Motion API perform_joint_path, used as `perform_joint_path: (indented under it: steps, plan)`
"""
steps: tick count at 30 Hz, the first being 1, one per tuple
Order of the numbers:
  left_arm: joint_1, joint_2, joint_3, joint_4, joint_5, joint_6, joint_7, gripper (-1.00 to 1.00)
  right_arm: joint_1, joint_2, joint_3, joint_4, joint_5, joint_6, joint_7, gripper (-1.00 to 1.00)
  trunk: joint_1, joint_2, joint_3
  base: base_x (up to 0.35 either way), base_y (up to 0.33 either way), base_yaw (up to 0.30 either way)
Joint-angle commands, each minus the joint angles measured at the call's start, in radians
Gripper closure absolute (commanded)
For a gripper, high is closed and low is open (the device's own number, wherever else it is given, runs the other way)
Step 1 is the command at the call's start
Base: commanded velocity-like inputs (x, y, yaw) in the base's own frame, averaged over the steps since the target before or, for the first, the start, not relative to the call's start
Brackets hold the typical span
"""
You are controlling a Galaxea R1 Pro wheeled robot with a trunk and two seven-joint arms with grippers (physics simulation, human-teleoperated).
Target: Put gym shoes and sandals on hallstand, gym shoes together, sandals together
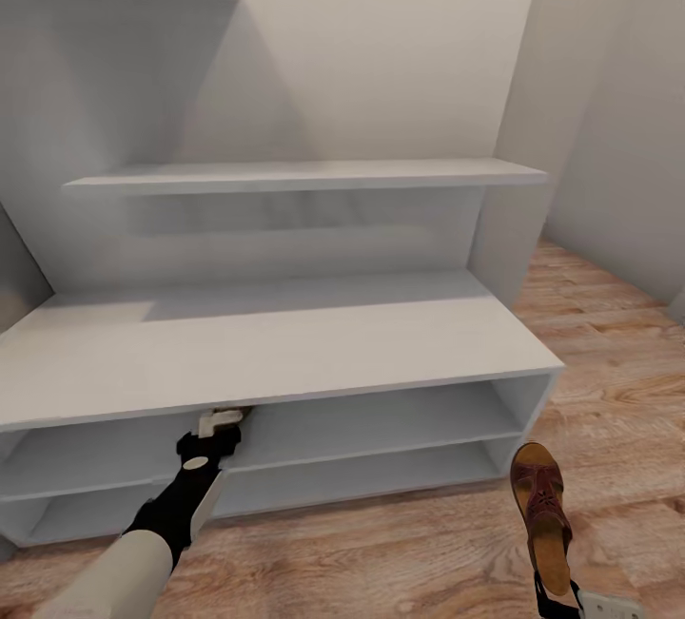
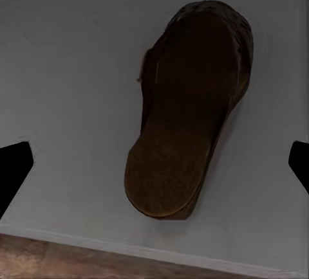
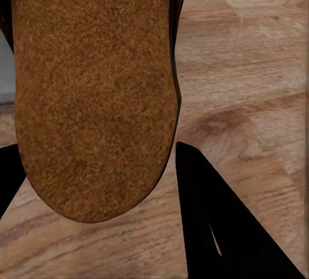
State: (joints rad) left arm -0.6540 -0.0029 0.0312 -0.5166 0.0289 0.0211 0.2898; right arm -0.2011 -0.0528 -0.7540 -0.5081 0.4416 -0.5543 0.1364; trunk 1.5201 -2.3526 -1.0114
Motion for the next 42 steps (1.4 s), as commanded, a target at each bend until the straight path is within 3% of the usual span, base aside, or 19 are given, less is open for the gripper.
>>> perform_joint_path:
  steps: [1,12,22,26,28,34,40,41,42]
  plan:
    - [0.0,0.0,0.001,-0.001,0.003,0.001,0.002,-1.0,-0.001,0.001,-0.008,0.0,0.0,-0.003,0.011,1.0,-0.001,0.0,-0.001,-0.28,0.0,0.0]
    - [0.003,0.0,0.001,-0.002,0.003,0.0,0.002,-1.0,-0.001,0.001,-0.008,0.0,0.0,-0.003,0.011,1.0,-0.001,0.0,-0.001,-0.326,0.025,0.0]
    - [0.013,0.007,0.001,0.001,0.014,-0.013,-0.012,-1.0,-0.001,0.001,-0.008,0.0,0.0,-0.003,0.011,1.0,-0.001,0.0,-0.001,-0.23,0.224,0.0]
    - [0.077,0.059,0.0,0.011,0.04,-0.065,-0.034,-1.0,-0.001,0.002,-0.008,-0.001,0.0,-0.004,0.011,1.0,-0.001,0.0,-0.001,-0.039,0.296,0.0]
    - [0.133,0.089,0.001,0.014,0.061,-0.124,-0.095,-1.0,-0.001,0.003,-0.008,-0.001,0.0,-0.004,0.011,1.0,-0.001,0.0,-0.001,-0.009,0.303,0.0]
    - [0.234,0.14,0.001,0.016,0.076,-0.219,-0.163,-1.0,-0.001,0.004,-0.008,-0.001,0.0,-0.004,0.011,1.0,-0.001,0.0,-0.001,-0.003,0.305,0.0]
    - [0.317,0.171,0.001,0.052,0.092,-0.318,-0.18,-1.0,-0.001,0.005,-0.007,-0.001,0.0,-0.005,0.011,1.0,-0.001,0.0,-0.001,-0.039,0.305,0.0]
    - [0.349,0.175,0.001,0.101,0.109,-0.391,-0.192,-1.0,0.0,0.005,-0.007,-0.001,0.001,-0.007,0.011,1.0,-0.001,0.0,-0.001,-0.145,0.298,0.0]
    - [0.352,0.175,0.0,0.111,0.11,-0.401,-0.197,-1.0,0.0,0.005,-0.007,-0.001,0.001,-0.007,0.011,1.0,-0.001,0.0,-0.001,-0.152,0.296,0.0]
